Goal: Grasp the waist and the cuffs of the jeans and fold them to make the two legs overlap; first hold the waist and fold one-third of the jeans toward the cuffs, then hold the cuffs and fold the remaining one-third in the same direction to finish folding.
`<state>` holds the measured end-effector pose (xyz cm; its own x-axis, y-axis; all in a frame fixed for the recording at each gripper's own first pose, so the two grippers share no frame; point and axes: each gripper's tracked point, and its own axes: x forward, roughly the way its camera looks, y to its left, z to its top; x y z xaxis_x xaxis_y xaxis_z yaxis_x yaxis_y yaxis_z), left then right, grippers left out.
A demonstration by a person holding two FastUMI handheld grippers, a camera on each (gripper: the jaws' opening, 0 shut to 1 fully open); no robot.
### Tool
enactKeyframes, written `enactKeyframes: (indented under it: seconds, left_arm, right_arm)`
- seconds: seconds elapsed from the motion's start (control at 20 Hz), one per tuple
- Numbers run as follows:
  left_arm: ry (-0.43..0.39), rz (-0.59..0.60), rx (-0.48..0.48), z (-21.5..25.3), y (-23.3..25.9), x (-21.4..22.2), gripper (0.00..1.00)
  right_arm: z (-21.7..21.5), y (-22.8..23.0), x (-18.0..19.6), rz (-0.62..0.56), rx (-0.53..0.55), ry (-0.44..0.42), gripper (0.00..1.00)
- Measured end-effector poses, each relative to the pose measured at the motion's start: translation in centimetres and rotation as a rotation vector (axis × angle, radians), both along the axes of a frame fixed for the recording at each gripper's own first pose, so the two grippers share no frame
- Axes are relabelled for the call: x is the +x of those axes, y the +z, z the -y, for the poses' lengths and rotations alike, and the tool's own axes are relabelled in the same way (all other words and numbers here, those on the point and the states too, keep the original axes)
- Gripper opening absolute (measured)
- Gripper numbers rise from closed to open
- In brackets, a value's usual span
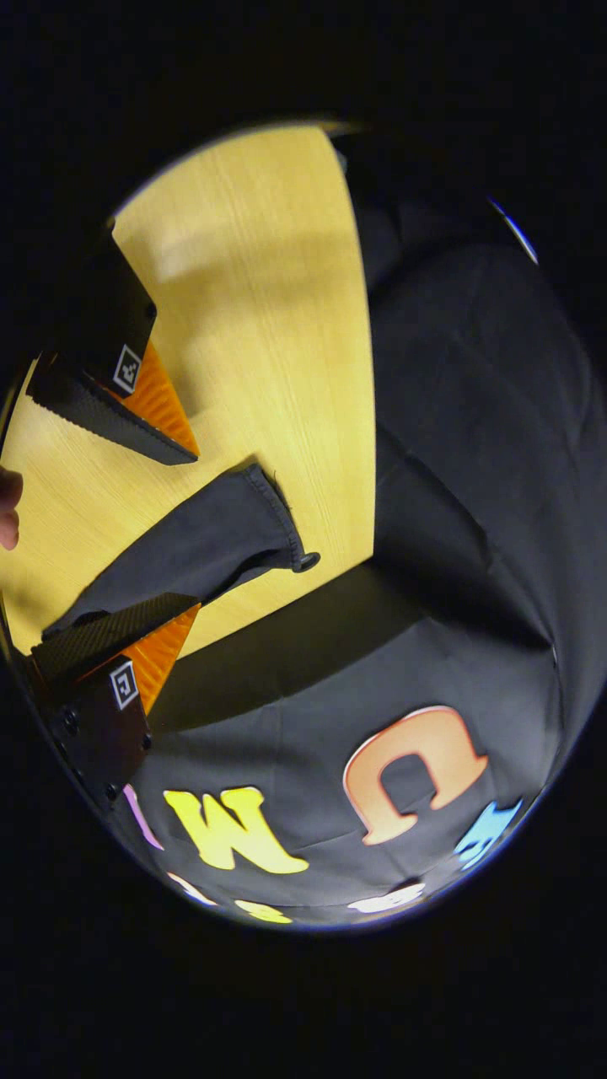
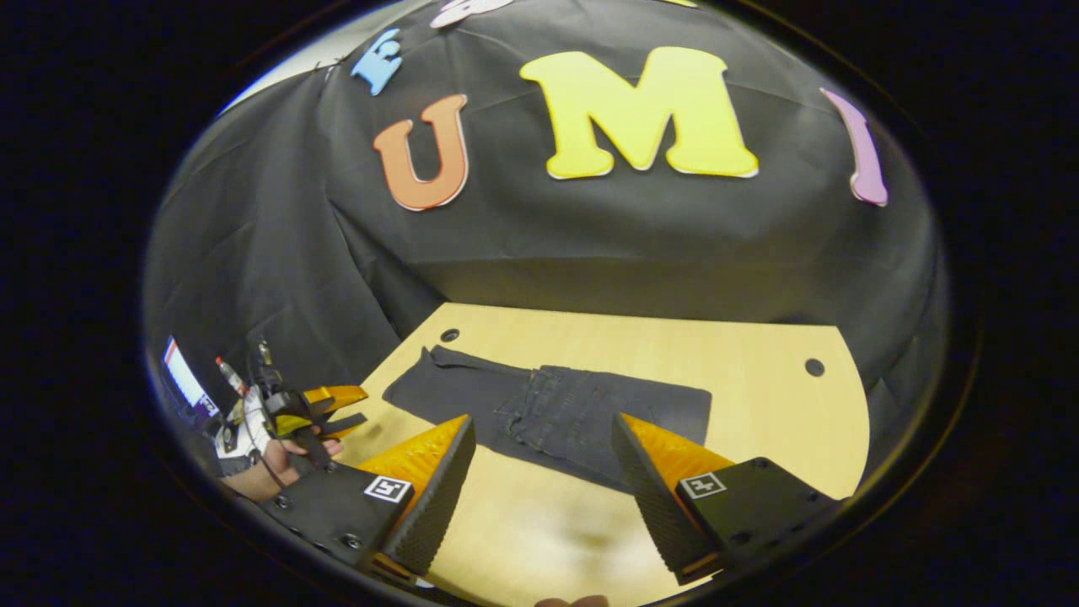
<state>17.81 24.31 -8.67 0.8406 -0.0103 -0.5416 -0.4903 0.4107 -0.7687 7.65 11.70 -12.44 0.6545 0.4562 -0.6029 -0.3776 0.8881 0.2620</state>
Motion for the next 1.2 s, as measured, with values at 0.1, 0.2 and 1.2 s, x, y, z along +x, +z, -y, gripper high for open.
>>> enactKeyframes:
  seconds: [0.1, 0.2, 1.2]
  left_arm:
    - [0.029, -0.001, -0.065, -0.5, -1.2, 1.1, 1.00]
    - [0.068, -0.006, -0.162, -0.5, -2.3, 1.9, 0.99]
    - [0.117, 0.095, -0.326, -0.9, -5.1, 14.1, 0.71]
  right_arm:
    - [2.4, -0.1, -0.6, -0.014, -0.016, -0.027, 0.94]
    - [4.7, -0.8, -1.2, -0.045, -0.043, -0.066, 0.99]
    - [8.0, -2.0, -1.9, -0.126, -0.015, -0.202, 0.99]
